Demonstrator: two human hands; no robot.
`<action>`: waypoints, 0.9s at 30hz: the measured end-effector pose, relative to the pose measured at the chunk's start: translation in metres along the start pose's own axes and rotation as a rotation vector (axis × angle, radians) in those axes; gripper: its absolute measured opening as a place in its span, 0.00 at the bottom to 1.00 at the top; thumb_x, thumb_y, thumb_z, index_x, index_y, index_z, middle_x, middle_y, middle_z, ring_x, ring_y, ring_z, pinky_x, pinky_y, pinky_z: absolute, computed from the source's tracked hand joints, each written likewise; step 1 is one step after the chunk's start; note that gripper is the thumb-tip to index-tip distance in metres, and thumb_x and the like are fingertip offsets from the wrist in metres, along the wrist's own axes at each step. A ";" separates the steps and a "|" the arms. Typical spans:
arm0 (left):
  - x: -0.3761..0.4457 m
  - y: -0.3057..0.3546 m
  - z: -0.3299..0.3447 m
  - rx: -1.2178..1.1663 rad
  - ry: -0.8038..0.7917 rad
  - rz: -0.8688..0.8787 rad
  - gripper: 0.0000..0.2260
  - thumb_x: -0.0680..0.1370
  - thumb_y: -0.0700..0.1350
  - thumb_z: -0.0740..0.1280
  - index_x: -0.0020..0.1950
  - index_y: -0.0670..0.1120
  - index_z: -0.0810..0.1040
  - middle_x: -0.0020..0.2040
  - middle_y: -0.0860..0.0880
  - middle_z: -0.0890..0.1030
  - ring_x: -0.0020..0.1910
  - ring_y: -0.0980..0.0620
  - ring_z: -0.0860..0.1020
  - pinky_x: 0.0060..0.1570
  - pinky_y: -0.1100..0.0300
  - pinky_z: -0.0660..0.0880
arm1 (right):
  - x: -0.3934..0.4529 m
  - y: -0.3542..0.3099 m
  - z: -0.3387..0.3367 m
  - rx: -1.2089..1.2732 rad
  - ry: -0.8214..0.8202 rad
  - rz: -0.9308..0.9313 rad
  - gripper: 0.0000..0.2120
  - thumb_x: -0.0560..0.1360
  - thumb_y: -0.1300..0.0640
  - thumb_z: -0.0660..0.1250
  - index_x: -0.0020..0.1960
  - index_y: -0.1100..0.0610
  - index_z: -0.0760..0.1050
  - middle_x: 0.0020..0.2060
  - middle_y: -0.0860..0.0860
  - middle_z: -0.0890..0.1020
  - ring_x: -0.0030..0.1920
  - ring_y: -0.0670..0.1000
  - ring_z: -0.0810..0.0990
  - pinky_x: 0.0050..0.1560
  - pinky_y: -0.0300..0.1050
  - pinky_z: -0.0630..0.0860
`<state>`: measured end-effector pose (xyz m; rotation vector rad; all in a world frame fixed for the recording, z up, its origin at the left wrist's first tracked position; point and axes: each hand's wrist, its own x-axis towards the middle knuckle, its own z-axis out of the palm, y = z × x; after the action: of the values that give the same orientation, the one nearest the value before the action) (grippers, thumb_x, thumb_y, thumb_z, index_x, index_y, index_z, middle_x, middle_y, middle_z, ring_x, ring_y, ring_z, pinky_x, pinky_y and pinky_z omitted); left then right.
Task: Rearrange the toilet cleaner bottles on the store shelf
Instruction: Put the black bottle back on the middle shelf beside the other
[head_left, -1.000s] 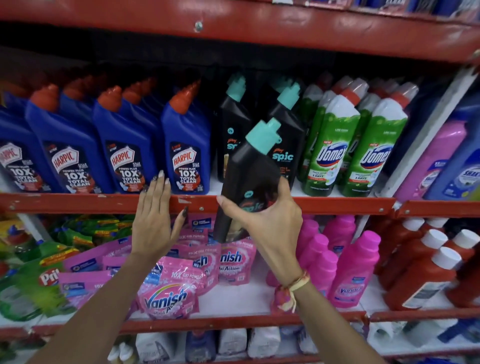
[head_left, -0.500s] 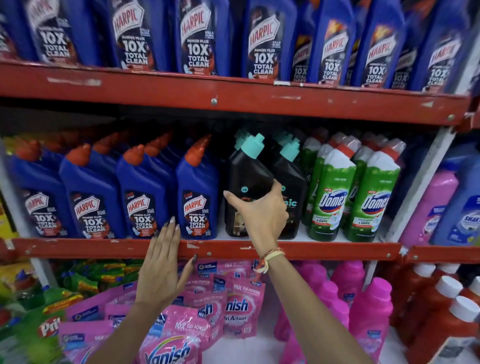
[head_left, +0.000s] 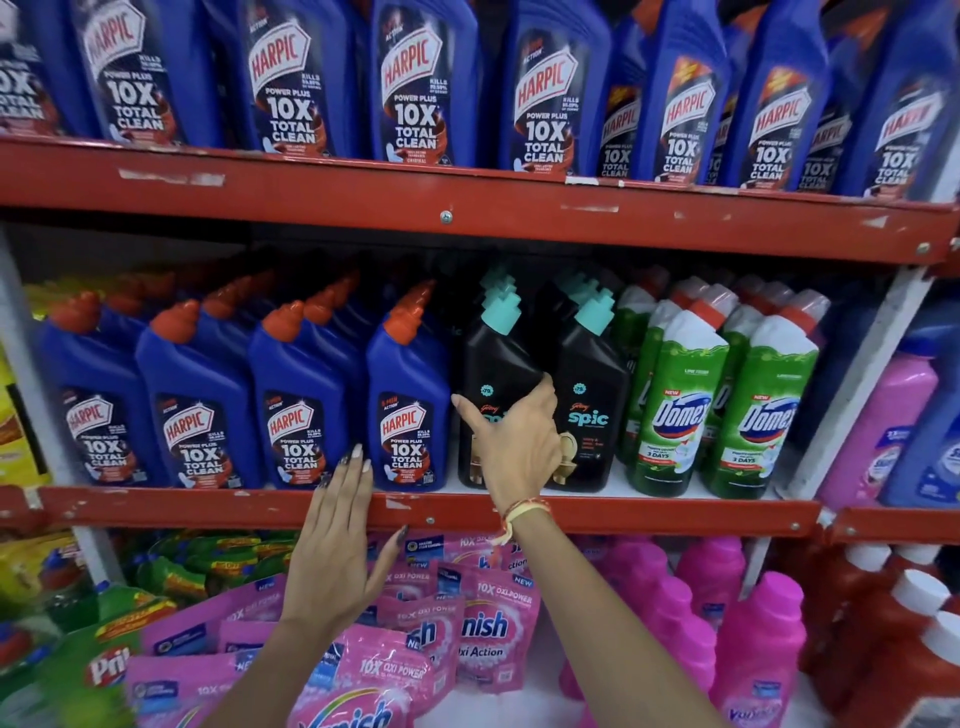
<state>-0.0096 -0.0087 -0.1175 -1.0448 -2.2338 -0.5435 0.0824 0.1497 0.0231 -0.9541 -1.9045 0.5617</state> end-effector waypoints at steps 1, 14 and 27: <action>0.000 0.000 0.000 -0.003 -0.001 0.001 0.35 0.82 0.63 0.49 0.80 0.38 0.56 0.81 0.42 0.57 0.81 0.49 0.52 0.79 0.53 0.46 | 0.000 0.000 0.001 -0.034 0.002 -0.011 0.52 0.65 0.30 0.68 0.74 0.63 0.55 0.63 0.58 0.75 0.55 0.58 0.81 0.43 0.50 0.77; -0.002 0.000 -0.008 -0.024 -0.034 0.014 0.35 0.83 0.63 0.48 0.79 0.37 0.58 0.80 0.41 0.60 0.79 0.48 0.54 0.78 0.55 0.45 | -0.009 0.014 -0.003 0.053 -0.058 -0.161 0.48 0.71 0.35 0.63 0.78 0.59 0.43 0.68 0.61 0.67 0.56 0.60 0.78 0.48 0.55 0.80; -0.003 0.010 -0.016 -0.106 -0.047 -0.069 0.38 0.81 0.67 0.43 0.76 0.39 0.66 0.79 0.42 0.63 0.79 0.47 0.57 0.78 0.49 0.52 | -0.009 0.023 -0.014 -0.193 -0.009 -0.285 0.33 0.77 0.50 0.67 0.73 0.67 0.60 0.50 0.62 0.80 0.46 0.60 0.81 0.38 0.50 0.79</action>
<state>0.0055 -0.0135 -0.1073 -1.0459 -2.3106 -0.6805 0.1061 0.1562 0.0095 -0.7791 -2.0849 0.2181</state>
